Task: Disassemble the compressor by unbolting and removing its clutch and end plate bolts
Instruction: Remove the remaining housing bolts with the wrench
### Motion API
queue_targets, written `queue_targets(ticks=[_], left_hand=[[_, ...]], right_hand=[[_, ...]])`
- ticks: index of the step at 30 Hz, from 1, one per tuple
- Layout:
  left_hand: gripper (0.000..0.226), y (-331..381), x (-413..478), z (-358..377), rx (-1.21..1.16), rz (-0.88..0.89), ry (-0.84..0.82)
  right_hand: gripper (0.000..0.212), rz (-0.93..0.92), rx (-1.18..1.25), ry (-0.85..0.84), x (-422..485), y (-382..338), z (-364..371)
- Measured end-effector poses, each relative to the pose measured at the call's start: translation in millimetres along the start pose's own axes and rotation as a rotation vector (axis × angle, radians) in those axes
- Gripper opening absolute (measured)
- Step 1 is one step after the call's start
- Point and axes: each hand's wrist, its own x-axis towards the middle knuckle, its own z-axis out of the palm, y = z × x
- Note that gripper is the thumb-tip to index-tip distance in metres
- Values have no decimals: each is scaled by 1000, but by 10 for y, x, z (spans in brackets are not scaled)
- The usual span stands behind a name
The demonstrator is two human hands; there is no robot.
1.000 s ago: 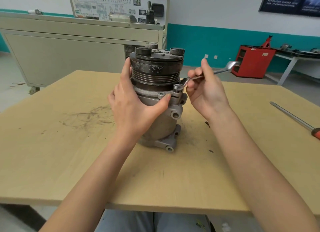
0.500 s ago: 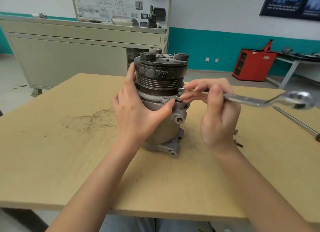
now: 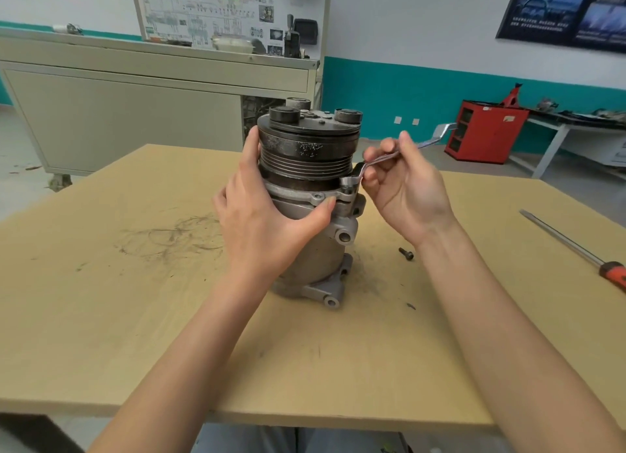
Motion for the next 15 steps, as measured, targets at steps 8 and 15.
queue_targets(ticks=[8,15], left_hand=[[111,-5,5,5,-4,-2,-3],[111,3,1,-3,-1,0,-12]], right_hand=[[32,-727,-586,146,-341,43,210],[29,-1021,-880,8,-444,305,142]])
